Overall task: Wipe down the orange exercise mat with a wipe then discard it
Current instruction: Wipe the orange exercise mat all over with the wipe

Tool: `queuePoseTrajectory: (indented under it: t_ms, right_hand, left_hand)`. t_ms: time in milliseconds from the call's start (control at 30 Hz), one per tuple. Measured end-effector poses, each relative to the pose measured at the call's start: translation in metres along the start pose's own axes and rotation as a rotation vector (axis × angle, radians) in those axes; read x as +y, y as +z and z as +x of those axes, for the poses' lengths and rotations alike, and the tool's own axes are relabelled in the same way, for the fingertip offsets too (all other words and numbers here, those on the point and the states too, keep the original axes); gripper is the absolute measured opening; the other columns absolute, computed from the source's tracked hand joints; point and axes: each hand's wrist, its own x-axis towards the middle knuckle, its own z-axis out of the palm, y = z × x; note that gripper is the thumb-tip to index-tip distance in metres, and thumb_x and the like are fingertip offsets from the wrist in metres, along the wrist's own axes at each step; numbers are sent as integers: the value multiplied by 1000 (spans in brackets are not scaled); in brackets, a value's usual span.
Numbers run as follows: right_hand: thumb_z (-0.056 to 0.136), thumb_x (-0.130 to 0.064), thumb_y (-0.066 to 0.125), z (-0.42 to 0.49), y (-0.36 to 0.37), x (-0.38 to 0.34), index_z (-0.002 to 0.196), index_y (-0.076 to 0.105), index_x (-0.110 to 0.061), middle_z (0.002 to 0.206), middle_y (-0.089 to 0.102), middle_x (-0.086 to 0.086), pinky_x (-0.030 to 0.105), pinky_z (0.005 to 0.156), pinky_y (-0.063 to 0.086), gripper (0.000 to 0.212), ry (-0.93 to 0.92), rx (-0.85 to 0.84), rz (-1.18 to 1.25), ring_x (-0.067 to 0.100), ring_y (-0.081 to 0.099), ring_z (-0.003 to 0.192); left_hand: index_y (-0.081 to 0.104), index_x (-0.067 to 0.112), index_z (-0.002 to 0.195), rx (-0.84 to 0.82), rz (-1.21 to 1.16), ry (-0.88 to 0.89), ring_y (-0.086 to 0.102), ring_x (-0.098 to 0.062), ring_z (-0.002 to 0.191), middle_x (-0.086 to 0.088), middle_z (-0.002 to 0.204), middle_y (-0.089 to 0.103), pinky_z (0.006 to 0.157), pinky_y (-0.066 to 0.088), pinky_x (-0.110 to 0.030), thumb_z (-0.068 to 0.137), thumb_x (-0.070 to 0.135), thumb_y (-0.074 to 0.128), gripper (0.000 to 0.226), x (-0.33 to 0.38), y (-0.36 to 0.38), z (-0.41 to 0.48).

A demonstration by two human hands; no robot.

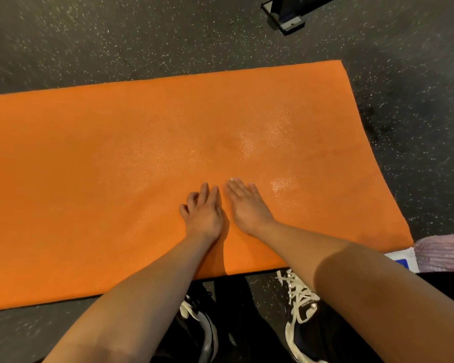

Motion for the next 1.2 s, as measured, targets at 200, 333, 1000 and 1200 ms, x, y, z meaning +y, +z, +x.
queuePoseTrajectory:
  t_ms: [200,333,1000,1200]
  right_hand:
    - [102,-14,31,35,-14,-1,162,-3,-8,169,-11,8,42,127,-5,68,311,94,139,22,-17,155]
    - [107,-20,36,51,-10,-15,162,10,-12,170,-8,5,42,127,-1,61,25,67,172,20,-13,156]
    - [97,-12,35,68,-26,11,162,-6,-21,169,-15,1,47,124,-6,77,327,155,112,19,-16,155]
    - [104,-21,35,66,-19,0,163,3,-28,170,-11,-4,48,126,-4,67,-33,12,-31,14,-16,155]
  left_hand:
    - [20,38,156,40,11,8,18,-30,140,4,168,3,107,18,-53,106,39,24,50,1,-2,23]
    - [16,39,157,66,-7,8,14,-28,142,7,168,-1,109,16,-50,107,42,22,51,0,-8,48]
    - [13,43,157,90,-117,28,8,-21,142,17,167,-7,108,2,-43,105,41,25,53,-11,0,55]
    - [16,43,157,88,-181,24,9,-19,142,18,166,-1,112,5,-43,104,39,32,55,-11,-7,55]
